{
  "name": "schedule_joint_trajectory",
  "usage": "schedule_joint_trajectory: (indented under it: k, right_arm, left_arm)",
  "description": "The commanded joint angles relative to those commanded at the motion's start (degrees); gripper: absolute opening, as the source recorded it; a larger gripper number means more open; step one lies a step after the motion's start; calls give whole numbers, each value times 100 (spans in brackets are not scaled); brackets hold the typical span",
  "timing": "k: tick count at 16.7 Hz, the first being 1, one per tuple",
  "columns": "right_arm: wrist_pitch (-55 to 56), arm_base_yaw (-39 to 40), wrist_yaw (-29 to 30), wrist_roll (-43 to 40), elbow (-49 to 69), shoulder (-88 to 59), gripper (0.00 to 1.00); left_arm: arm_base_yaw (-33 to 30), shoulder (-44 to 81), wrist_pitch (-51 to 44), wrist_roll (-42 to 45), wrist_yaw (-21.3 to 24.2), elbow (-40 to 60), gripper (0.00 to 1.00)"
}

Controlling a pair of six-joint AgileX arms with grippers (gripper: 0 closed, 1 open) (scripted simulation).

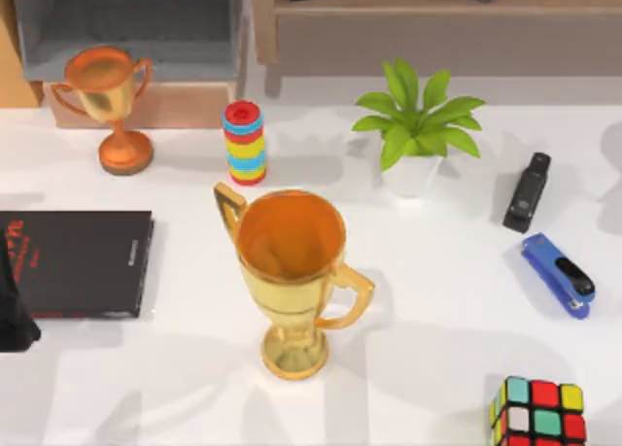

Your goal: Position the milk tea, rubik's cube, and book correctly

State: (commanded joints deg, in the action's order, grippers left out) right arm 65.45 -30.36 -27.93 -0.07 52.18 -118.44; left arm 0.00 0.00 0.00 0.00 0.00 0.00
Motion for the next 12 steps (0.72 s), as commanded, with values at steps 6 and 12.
schedule_joint_trajectory:
  k: [6,12]
  right_arm:
    - [451,-22,-3,-15,-25,-392,0]
    - [633,-31,-4,-22,-60,-600,0]
  left_arm:
    - [0,0,0,0,0,0,100]
    - [0,0,0,0,0,0,100]
